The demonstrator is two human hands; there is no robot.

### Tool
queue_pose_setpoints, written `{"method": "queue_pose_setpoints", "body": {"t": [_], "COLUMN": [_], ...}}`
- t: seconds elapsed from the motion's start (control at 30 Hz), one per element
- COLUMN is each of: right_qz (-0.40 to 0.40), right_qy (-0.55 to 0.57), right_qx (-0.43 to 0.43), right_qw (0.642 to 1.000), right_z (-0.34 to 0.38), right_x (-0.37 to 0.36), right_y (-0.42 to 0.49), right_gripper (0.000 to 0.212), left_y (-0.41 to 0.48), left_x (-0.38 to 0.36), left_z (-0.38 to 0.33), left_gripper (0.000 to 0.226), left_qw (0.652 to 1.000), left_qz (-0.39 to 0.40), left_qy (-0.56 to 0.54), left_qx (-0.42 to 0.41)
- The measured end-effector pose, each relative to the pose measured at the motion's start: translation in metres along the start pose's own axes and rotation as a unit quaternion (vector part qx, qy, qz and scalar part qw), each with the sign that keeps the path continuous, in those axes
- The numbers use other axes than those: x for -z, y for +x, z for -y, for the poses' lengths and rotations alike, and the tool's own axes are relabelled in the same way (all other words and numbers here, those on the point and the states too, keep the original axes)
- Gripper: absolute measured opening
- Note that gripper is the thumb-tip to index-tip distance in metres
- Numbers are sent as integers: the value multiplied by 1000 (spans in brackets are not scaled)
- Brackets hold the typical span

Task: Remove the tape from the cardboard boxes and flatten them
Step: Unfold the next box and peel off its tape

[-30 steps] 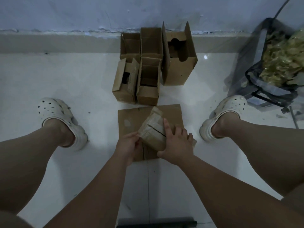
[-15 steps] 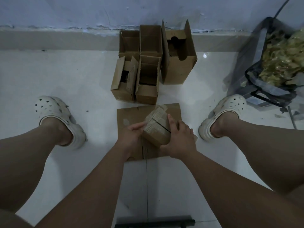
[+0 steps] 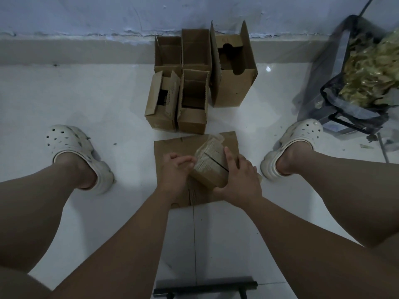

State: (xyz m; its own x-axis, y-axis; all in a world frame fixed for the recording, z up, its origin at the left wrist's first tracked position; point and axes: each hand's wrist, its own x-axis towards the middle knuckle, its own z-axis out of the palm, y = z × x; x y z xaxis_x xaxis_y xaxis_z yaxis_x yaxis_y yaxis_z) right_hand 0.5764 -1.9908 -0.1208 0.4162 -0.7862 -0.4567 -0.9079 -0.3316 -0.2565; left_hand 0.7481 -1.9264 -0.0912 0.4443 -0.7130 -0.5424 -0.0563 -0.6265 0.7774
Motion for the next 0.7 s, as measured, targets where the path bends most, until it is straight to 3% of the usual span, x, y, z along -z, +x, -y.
{"method": "queue_pose_setpoints", "body": {"t": [0.17, 0.53, 0.7], "right_qz": [19, 18, 34], "right_qy": [16, 91, 116], "right_qx": [9, 30, 27], "right_qw": [1000, 995, 992], "right_z": [-1, -2, -5], "right_x": [13, 19, 22], "right_y": [9, 15, 15], "right_gripper": [113, 110, 108], "left_y": [0, 6, 12], "left_x": [-1, -2, 0], "left_z": [-2, -6, -13], "left_gripper": [41, 44, 31], "left_qw": [999, 998, 978], "left_qz": [36, 40, 14], "left_qy": [2, 25, 176], "left_qx": [-40, -45, -114]}}
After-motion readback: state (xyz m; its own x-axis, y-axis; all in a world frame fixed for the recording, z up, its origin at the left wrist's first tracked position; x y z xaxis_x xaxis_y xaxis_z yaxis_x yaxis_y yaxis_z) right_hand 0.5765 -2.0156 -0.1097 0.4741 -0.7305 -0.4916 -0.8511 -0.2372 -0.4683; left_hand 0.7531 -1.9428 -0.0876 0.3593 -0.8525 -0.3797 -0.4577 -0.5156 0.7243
